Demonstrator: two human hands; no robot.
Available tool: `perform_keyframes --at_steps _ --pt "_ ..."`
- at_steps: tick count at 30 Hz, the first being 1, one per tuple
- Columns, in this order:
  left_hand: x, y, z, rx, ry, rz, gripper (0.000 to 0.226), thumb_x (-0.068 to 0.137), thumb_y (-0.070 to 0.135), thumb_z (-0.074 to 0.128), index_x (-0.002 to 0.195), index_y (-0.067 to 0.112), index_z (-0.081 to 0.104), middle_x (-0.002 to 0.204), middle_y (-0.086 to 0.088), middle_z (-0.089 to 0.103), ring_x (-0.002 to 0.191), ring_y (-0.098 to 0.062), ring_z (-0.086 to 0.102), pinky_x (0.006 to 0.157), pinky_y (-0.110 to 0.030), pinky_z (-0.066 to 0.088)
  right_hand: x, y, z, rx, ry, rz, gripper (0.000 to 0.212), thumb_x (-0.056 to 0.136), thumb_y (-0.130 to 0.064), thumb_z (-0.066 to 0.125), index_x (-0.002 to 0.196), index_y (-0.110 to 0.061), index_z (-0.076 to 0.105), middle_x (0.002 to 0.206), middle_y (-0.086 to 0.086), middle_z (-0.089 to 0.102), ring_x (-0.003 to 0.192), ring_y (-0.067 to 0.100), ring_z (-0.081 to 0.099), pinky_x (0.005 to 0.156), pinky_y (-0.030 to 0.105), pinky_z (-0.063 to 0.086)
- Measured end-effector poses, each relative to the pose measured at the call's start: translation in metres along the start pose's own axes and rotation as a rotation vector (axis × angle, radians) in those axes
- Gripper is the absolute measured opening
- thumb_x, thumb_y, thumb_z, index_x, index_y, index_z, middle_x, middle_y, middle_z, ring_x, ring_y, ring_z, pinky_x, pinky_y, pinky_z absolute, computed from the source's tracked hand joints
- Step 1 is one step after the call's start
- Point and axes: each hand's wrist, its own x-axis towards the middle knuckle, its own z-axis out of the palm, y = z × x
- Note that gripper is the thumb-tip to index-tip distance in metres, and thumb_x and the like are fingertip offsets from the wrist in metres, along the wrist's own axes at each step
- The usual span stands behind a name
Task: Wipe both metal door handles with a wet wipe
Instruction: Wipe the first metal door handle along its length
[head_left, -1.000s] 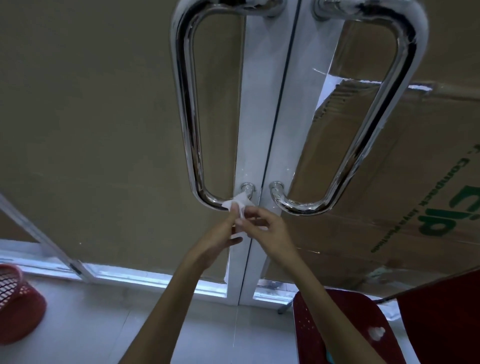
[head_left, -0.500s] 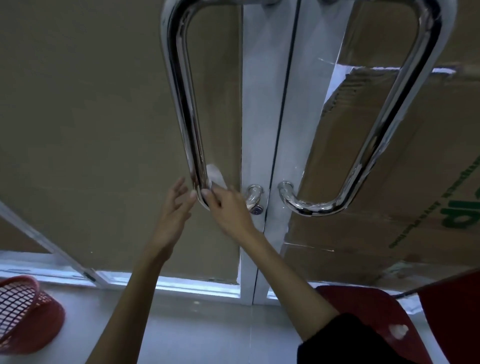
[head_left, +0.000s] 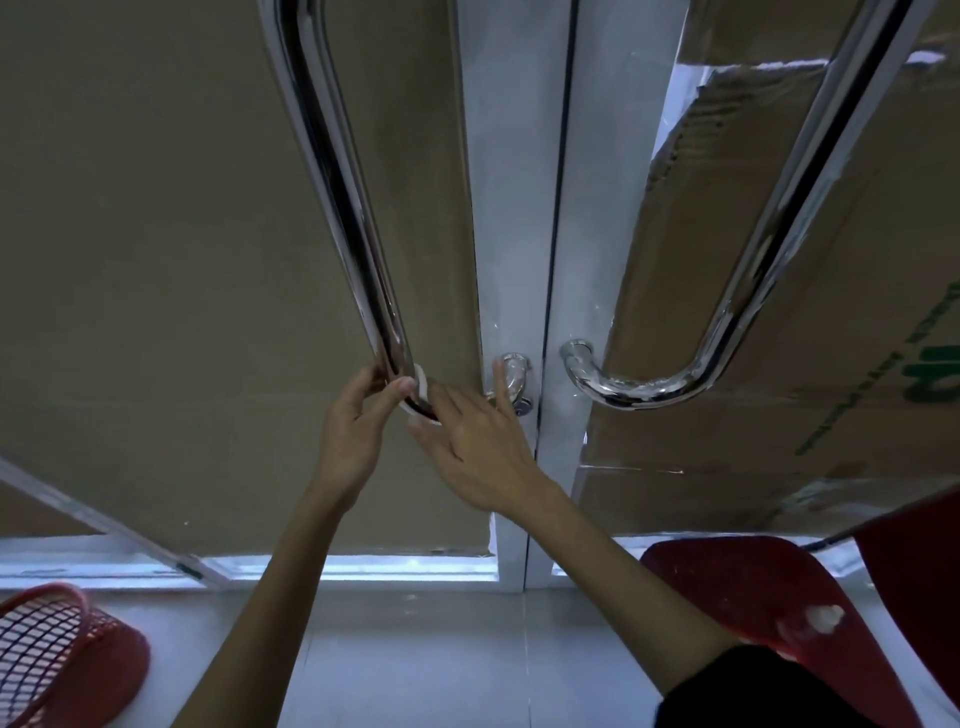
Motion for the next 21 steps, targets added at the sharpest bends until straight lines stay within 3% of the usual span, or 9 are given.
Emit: perform_keyframes --at_steps 2,4,9,13,15,21 --pt "0.001 -0.001 0.0 0.016 -0.011 -0.005 0.018 0.092 0.018 0.057 0.103 0.029 0.065 0.098 0.012 0.07 0.098 -0.001 0.062 0.085 -0.013 0.044 -0.022 0.017 0.002 -0.101 0.024 -0.086 0.068 0.098 -0.052 0.01 0.138 -0.01 0.044 0.135 0.003 0.055 0.13 0.018 0.045 0.118 0.041 -0.01" --pt "0.003 -0.005 -0.002 0.027 -0.016 -0.004 0.017 0.092 0.019 0.057 0.106 0.026 0.065 0.101 0.01 0.07 0.1 -0.004 0.062 0.086 -0.014 0.043 -0.025 0.03 0.001 -0.146 0.036 -0.13 0.066 0.099 -0.05 0.011 0.138 -0.009 0.045 0.135 0.004 0.054 0.131 0.02 0.045 0.119 0.041 -0.007" --pt "0.004 -0.006 -0.003 0.024 -0.032 0.005 0.018 0.092 0.017 0.057 0.107 0.023 0.066 0.104 0.004 0.07 0.103 -0.008 0.062 0.089 -0.018 0.043 0.011 0.014 0.002 -0.044 -0.005 -0.041 0.066 0.095 -0.055 0.015 0.129 -0.012 0.052 0.103 0.002 0.066 0.106 0.014 0.058 0.119 0.042 -0.009" --pt "0.003 -0.004 -0.003 0.016 -0.027 0.003 0.019 0.092 0.018 0.057 0.105 0.029 0.065 0.1 0.014 0.07 0.099 0.002 0.061 0.083 -0.008 0.043 -0.021 0.019 0.012 -0.105 0.041 -0.094 0.066 0.098 -0.052 0.016 0.141 -0.009 0.041 0.138 0.004 0.051 0.133 0.018 0.041 0.119 0.042 -0.007" --pt "0.003 -0.006 -0.002 0.012 -0.02 -0.001 0.018 0.092 0.019 0.057 0.103 0.031 0.065 0.099 0.014 0.07 0.098 0.001 0.061 0.082 -0.009 0.043 -0.032 0.03 0.011 -0.155 0.083 -0.134 0.066 0.099 -0.051 0.016 0.142 -0.008 0.041 0.144 0.006 0.048 0.138 0.02 0.037 0.119 0.041 -0.006" --pt "0.003 -0.009 -0.001 -0.019 -0.028 0.002 0.019 0.093 0.018 0.057 0.103 0.03 0.066 0.106 0.001 0.07 0.106 -0.012 0.062 0.093 -0.025 0.043 0.002 0.003 0.022 -0.091 0.202 -0.014 0.059 0.098 -0.051 0.024 0.122 -0.009 0.058 0.11 0.002 0.066 0.107 0.015 0.059 0.12 0.045 0.002"
